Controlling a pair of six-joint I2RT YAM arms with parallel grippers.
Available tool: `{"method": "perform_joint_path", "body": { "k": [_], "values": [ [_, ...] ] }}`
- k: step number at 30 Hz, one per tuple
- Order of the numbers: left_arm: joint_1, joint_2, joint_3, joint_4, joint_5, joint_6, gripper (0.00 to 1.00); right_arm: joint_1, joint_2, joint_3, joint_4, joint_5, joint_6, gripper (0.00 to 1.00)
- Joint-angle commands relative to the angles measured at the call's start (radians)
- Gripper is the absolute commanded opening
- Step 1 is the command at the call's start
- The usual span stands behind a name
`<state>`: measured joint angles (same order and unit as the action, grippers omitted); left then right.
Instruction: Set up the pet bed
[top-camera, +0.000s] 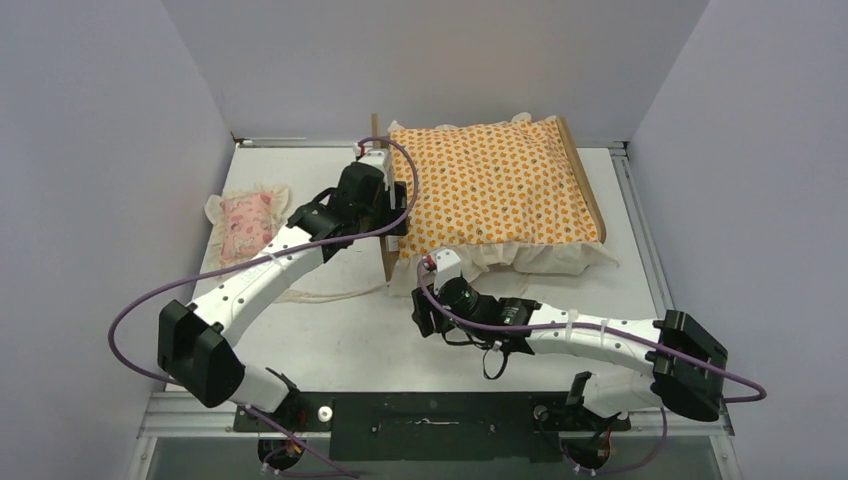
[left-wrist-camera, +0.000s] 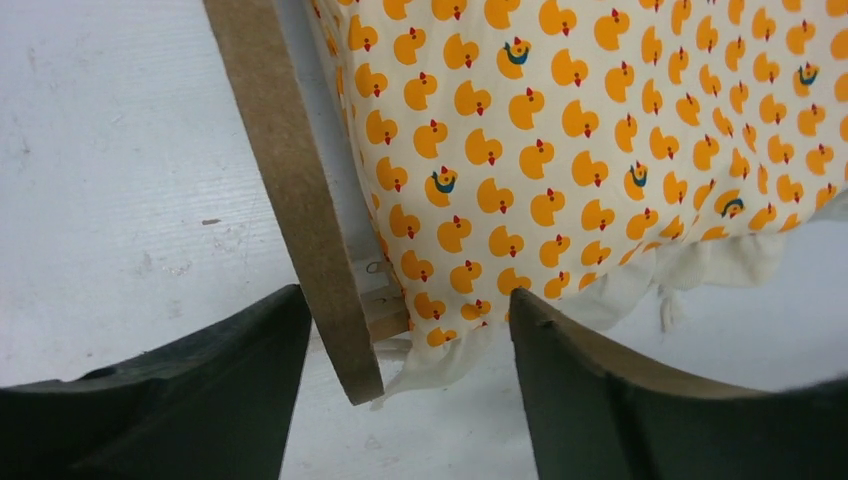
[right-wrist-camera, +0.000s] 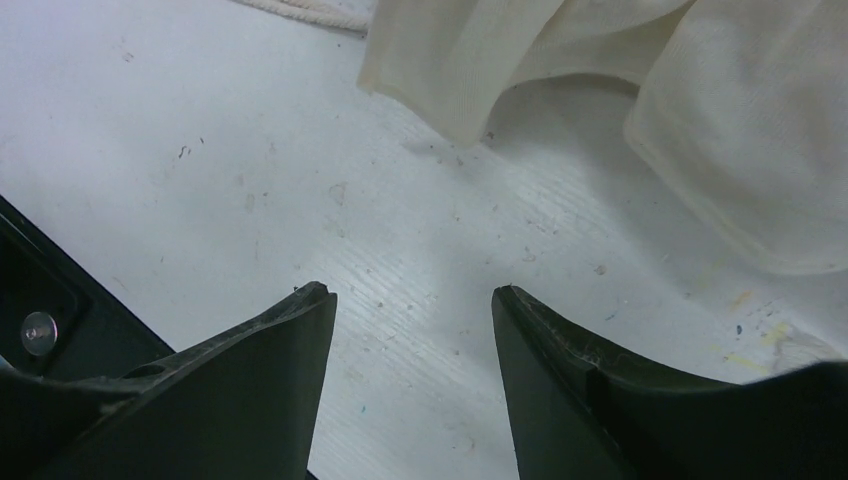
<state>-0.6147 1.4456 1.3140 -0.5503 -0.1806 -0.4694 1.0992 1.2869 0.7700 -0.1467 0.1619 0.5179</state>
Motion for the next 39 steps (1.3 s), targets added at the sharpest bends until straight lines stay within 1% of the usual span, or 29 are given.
{"method": "perform_joint_path", "body": {
  "k": [1,2,3,5,8,9,12,15,18,19,22,25,26,27,28,29,30,31,32,35,39],
  "values": [
    [0.005,-0.063,0.078,0.02,0.043,0.025,0.76,0.036,0.034,-0.026,0.233,0.086,0.045,0.6],
    [0.011,-0.09,0.07,0.01,0.036,0.045,0.81,0.039,0.048,-0.029,0.255,0.106,0.054,0.6],
    [0.016,-0.12,0.054,0.004,0.026,0.067,0.83,0.04,0.062,-0.033,0.273,0.124,0.066,0.61],
    [0.022,-0.19,-0.002,0.002,-0.006,0.121,0.84,0.041,0.078,-0.039,0.314,0.153,0.086,0.62],
    [0.026,-0.313,-0.16,0.032,-0.048,0.21,0.84,0.041,0.069,-0.058,0.349,0.188,0.103,0.65],
    [0.029,-0.352,-0.21,0.036,-0.072,0.218,0.84,0.041,0.061,-0.066,0.354,0.197,0.105,0.66],
    [0.037,-0.455,-0.376,0.071,-0.124,0.211,0.84,0.039,0.02,-0.092,0.346,0.218,0.1,0.68],
    [0.06,-0.497,-0.483,0.065,-0.178,0.098,0.84,0.036,-0.029,-0.126,0.336,0.235,0.098,0.71],
    [0.085,-0.475,-0.566,0.067,-0.185,-0.041,0.84,0.034,-0.074,-0.153,0.318,0.256,0.102,0.73],
    [0.093,-0.461,-0.589,0.086,-0.176,-0.065,0.84,0.033,-0.086,-0.162,0.31,0.262,0.104,0.74],
    [0.117,-0.393,-0.627,0.163,-0.144,-0.117,0.83,0.03,-0.119,-0.187,0.302,0.271,0.113,0.75],
    [0.15,-0.293,-0.617,0.231,-0.128,-0.143,0.83,0.028,-0.148,-0.206,0.296,0.262,0.118,0.76],
    [0.164,-0.253,-0.613,0.259,-0.12,-0.143,0.81,0.027,-0.156,-0.212,0.294,0.259,0.116,0.76],
    [0.179,-0.214,-0.61,0.283,-0.113,-0.145,0.79,0.026,-0.164,-0.219,0.291,0.255,0.115,0.77],
    [0.194,-0.175,-0.601,0.296,-0.097,-0.152,0.73,0.024,-0.171,-0.223,0.287,0.251,0.115,0.77],
    [0.208,-0.138,-0.594,0.304,-0.079,-0.161,0.67,0.023,-0.178,-0.225,0.283,0.248,0.114,0.77],
    [0.214,-0.108,-0.589,0.305,-0.069,-0.169,0.58,0.022,-0.187,-0.227,0.279,0.241,0.11,0.78],
    [0.215,-0.079,-0.589,0.298,-0.063,-0.179,0.5,0.021,-0.193,-0.228,0.277,0.232,0.103,0.78],
    [0.215,-0.059,-0.594,0.289,-0.055,-0.191,0.47,0.021,-0.198,-0.229,0.275,0.226,0.095,0.78],
    [0.212,-0.039,-0.654,0.285,-0.014,-0.246,0.47,0.021,-0.207,-0.236,0.277,0.215,0.085,0.78],
    [0.184,-0.06,-0.762,0.301,0.04,-0.317,0.47,0.021,-0.199,-0.254,0.311,0.192,0.083,0.78]
  ]
}}
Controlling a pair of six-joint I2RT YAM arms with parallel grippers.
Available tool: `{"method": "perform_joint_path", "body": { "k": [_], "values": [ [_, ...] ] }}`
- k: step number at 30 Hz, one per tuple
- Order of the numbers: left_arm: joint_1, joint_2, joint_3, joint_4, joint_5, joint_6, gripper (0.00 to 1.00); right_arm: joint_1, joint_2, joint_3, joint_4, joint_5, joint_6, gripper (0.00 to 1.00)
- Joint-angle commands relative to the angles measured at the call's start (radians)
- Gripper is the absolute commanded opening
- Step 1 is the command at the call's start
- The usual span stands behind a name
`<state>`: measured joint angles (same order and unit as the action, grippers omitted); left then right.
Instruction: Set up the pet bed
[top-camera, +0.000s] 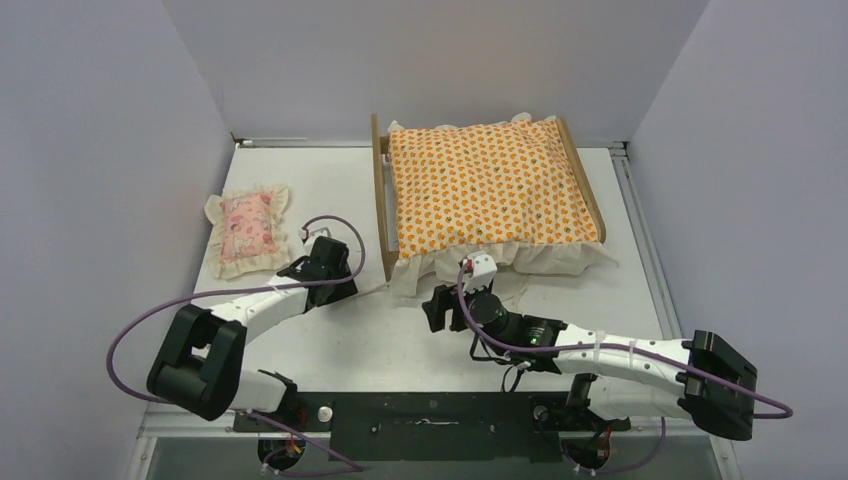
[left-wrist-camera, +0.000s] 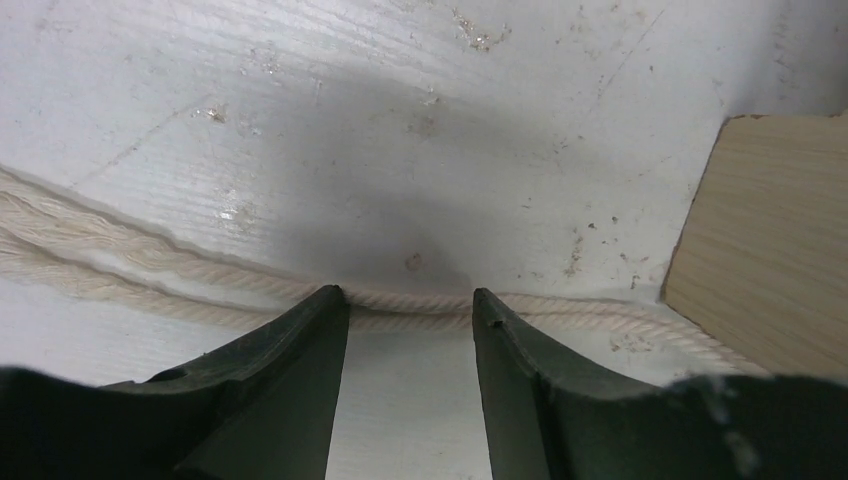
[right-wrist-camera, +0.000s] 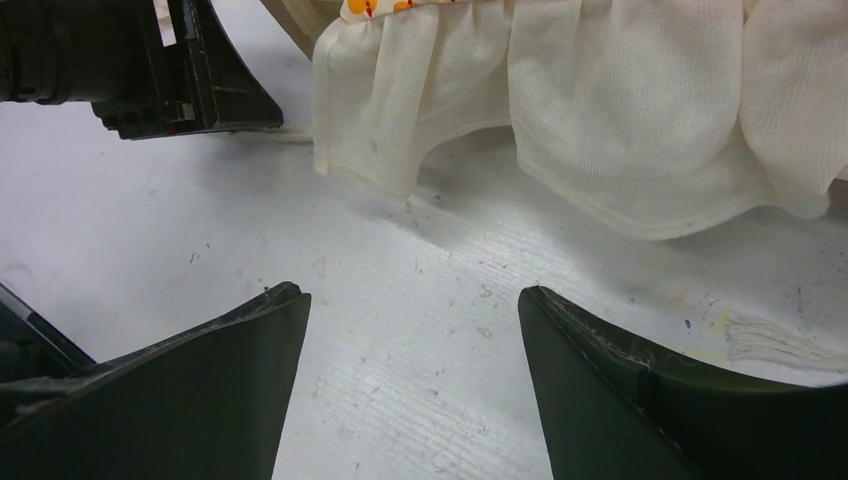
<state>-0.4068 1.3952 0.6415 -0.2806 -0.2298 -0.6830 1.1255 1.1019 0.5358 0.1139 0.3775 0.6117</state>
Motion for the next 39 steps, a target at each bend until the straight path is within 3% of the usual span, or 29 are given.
{"method": "perform_joint_path", "body": {
  "k": [1,9,15,19,25,30,39],
  "values": [
    [-0.044,-0.019,-0.106,0.026,0.089,-0.117,0.47,-0.006,-0.008,-0.022,0.059,-0.037,-0.012,0.78],
    [-0.315,-0.125,-0.143,-0.1,0.075,-0.323,0.47,-0.007,0.029,-0.046,0.104,-0.107,-0.016,0.78],
    [-0.562,-0.286,-0.155,-0.193,0.059,-0.526,0.47,-0.041,0.057,-0.114,0.129,-0.098,0.122,0.75],
    [-0.662,-0.339,-0.086,-0.312,0.009,-0.552,0.49,-0.06,0.119,-0.12,0.2,-0.166,0.152,0.71],
    [-0.621,-0.412,0.043,-0.469,-0.125,-0.41,0.51,-0.052,0.26,-0.024,0.237,-0.182,0.15,0.67],
    [-0.471,-0.451,0.031,-0.445,-0.074,-0.264,0.54,-0.019,0.385,0.083,0.272,-0.171,0.191,0.63],
    [-0.271,-0.472,0.012,-0.367,0.05,-0.081,0.54,0.027,0.615,0.237,0.212,-0.092,0.385,0.39]
  ]
}}
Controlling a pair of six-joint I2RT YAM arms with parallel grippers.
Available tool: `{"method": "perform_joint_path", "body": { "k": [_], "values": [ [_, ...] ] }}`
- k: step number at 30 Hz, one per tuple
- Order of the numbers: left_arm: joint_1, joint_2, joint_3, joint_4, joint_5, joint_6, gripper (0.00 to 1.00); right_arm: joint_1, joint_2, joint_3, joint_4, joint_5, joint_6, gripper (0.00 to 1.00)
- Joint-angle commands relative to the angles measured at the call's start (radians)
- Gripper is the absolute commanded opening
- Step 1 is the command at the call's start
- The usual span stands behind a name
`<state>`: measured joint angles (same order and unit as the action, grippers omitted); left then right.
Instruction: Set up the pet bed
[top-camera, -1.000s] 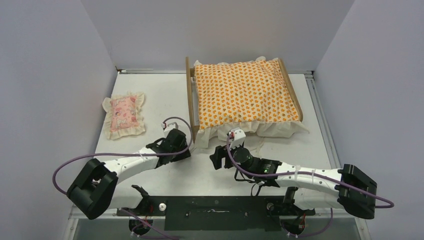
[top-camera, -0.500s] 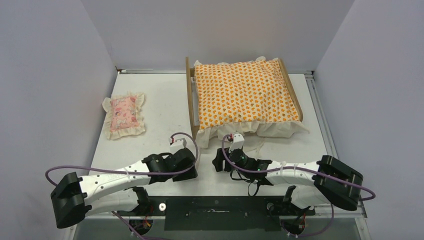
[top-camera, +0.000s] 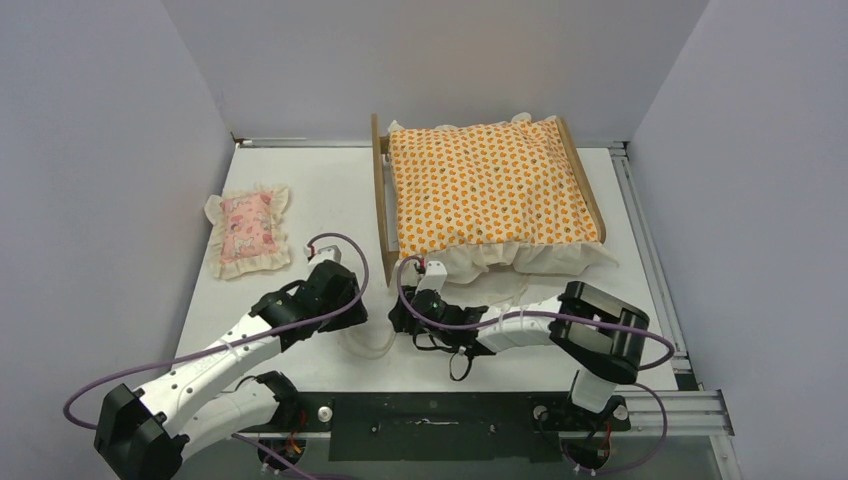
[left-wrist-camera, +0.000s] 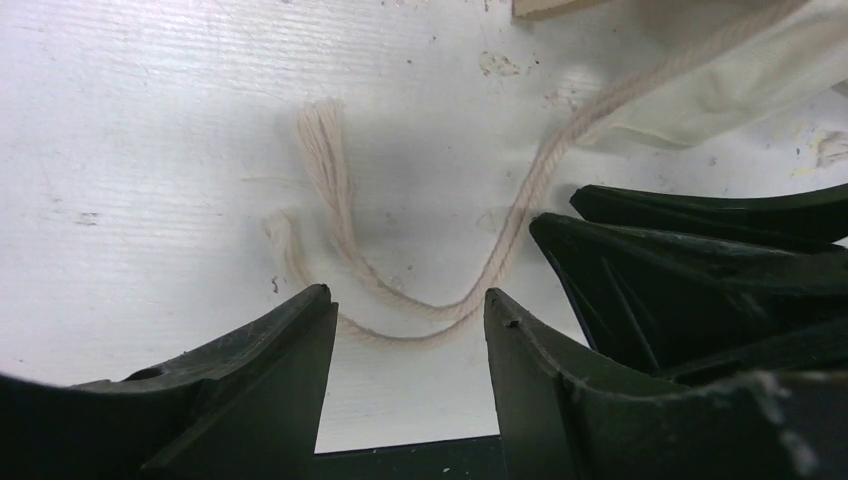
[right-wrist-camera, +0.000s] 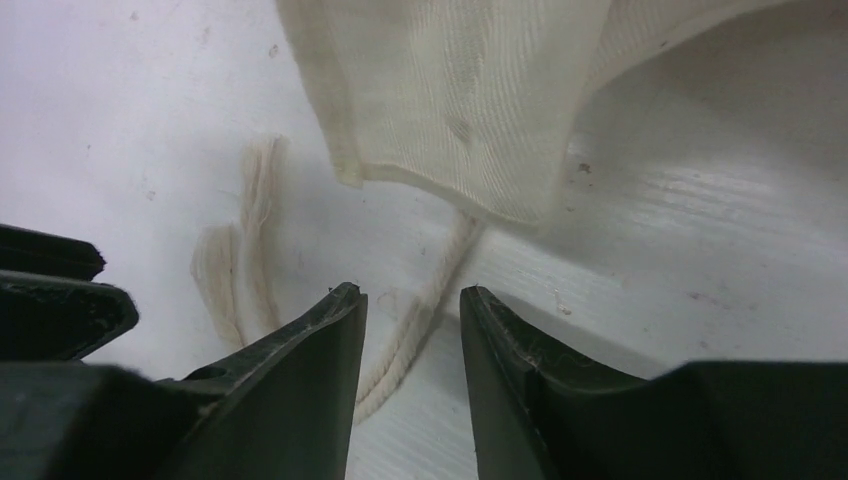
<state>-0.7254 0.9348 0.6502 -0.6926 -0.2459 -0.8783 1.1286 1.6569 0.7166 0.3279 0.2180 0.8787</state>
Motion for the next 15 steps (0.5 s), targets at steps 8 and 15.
{"method": "perform_joint_path", "body": {
  "k": [8,15],
  "values": [
    [0.067,-0.021,-0.009,0.07,0.12,0.179,0.55,0.063,0.186,0.151,-0.139,0.146,0.209,0.19],
    [0.067,-0.028,-0.025,0.122,0.19,0.219,0.55,0.068,0.097,0.175,-0.302,0.148,0.223,0.05]
  ]
}}
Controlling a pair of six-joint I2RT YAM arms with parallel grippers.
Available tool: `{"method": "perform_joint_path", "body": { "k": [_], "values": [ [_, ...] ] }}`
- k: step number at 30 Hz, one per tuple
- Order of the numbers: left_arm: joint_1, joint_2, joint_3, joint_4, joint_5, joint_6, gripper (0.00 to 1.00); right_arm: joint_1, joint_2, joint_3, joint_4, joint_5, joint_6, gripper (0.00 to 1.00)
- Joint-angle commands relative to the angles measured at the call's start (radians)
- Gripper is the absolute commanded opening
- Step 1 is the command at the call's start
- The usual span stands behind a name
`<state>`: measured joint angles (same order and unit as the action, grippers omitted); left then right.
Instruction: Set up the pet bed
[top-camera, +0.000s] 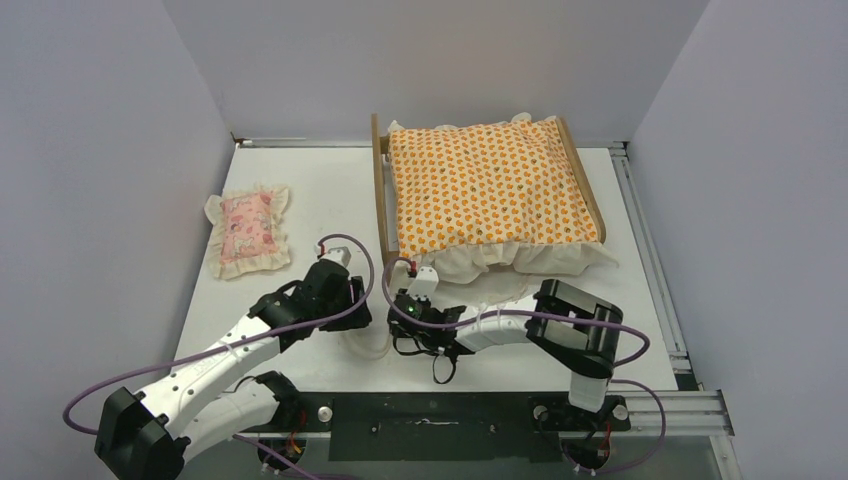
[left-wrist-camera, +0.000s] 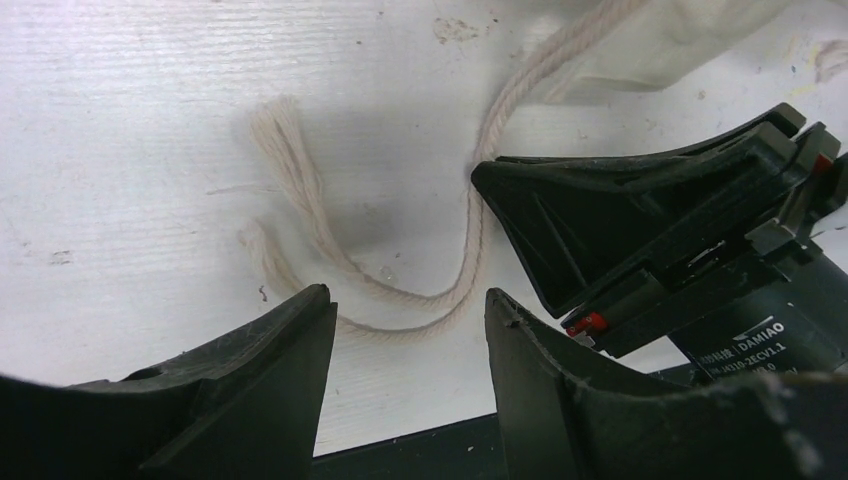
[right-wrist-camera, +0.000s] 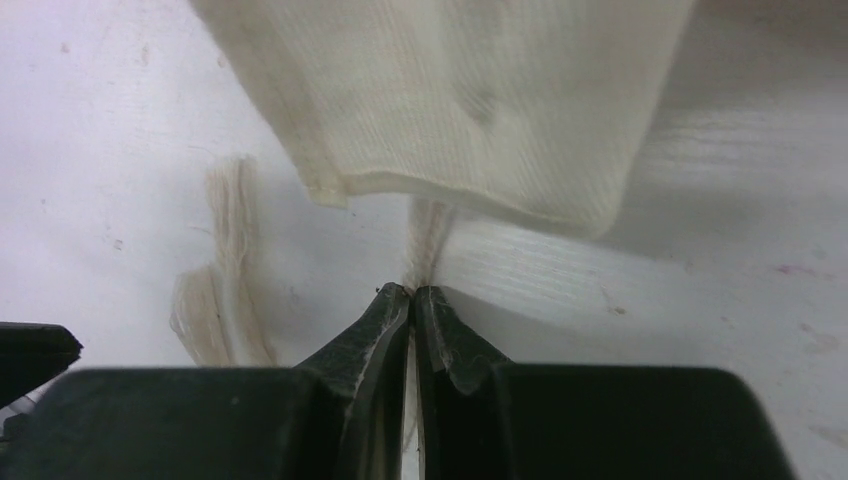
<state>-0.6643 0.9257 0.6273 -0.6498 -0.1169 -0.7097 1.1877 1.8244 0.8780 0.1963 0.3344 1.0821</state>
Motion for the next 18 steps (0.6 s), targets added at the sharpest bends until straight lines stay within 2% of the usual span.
{"method": "perform_joint_path", "body": {
  "k": [1,9,14,18],
  "values": [
    [0.006,-0.02,-0.005,0.096,0.076,0.059,0.55,0.008,-0.096,0.017,-0.204,0.029,0.016,0.05],
    [0.001,-0.081,-0.045,0.244,0.209,0.105,0.53,-0.005,-0.264,0.091,-0.412,-0.01,-0.057,0.05],
    [-0.012,-0.175,-0.098,0.377,0.268,0.107,0.52,-0.055,-0.339,0.111,-0.406,-0.096,-0.074,0.05],
    [-0.031,-0.237,-0.131,0.441,0.259,0.107,0.53,-0.109,-0.376,0.107,-0.369,-0.194,-0.071,0.05]
  ]
}}
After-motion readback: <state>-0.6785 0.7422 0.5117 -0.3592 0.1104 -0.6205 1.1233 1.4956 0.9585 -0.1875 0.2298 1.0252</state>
